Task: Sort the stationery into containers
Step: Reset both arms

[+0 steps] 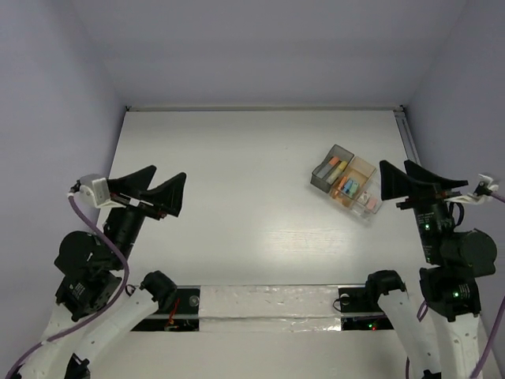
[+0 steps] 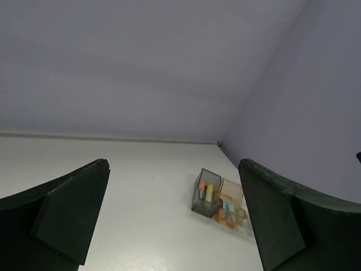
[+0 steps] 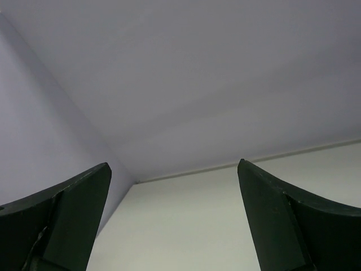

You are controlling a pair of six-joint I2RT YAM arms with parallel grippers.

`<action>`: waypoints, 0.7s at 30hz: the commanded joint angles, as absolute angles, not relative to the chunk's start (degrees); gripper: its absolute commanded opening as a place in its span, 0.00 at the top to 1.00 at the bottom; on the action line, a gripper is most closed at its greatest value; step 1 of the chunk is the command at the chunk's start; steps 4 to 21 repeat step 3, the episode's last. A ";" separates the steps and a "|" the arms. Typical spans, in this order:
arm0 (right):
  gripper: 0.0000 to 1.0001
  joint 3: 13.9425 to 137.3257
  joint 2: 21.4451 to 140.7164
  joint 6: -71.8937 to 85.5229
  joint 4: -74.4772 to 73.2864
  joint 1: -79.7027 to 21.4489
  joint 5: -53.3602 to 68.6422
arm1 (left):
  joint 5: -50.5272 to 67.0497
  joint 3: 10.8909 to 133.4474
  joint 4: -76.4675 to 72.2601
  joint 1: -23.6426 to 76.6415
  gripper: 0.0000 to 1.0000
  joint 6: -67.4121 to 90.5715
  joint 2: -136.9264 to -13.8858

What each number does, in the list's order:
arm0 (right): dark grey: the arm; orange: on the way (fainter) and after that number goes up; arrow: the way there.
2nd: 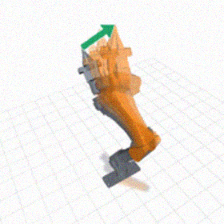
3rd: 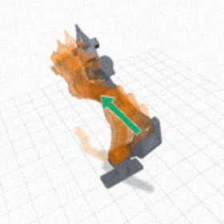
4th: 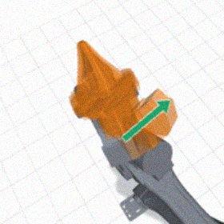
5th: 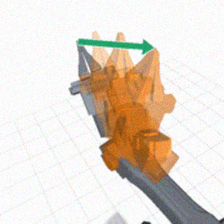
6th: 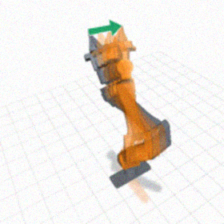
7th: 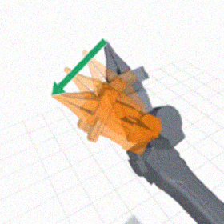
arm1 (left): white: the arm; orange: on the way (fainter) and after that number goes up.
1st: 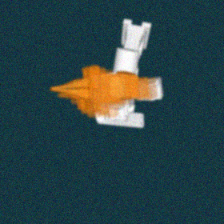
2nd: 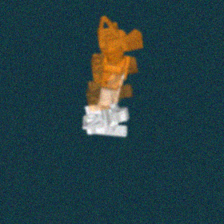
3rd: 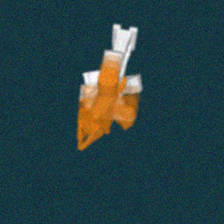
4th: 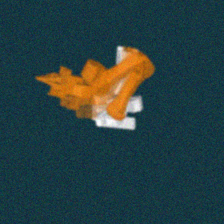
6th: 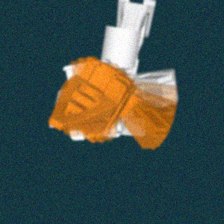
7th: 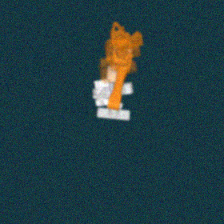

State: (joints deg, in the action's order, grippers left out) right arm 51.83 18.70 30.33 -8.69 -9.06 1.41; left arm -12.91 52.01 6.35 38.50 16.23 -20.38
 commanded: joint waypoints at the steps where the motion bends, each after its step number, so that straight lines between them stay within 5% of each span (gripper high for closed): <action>1: 0.00 48.52 20.21 29.62 -11.60 -8.96 0.61 | -13.71 51.16 2.64 38.14 0.01 14.33 -20.22; 21: 0.00 47.82 21.09 29.53 -11.43 -8.96 0.97 | -13.88 49.14 2.64 38.14 0.01 14.24 -20.21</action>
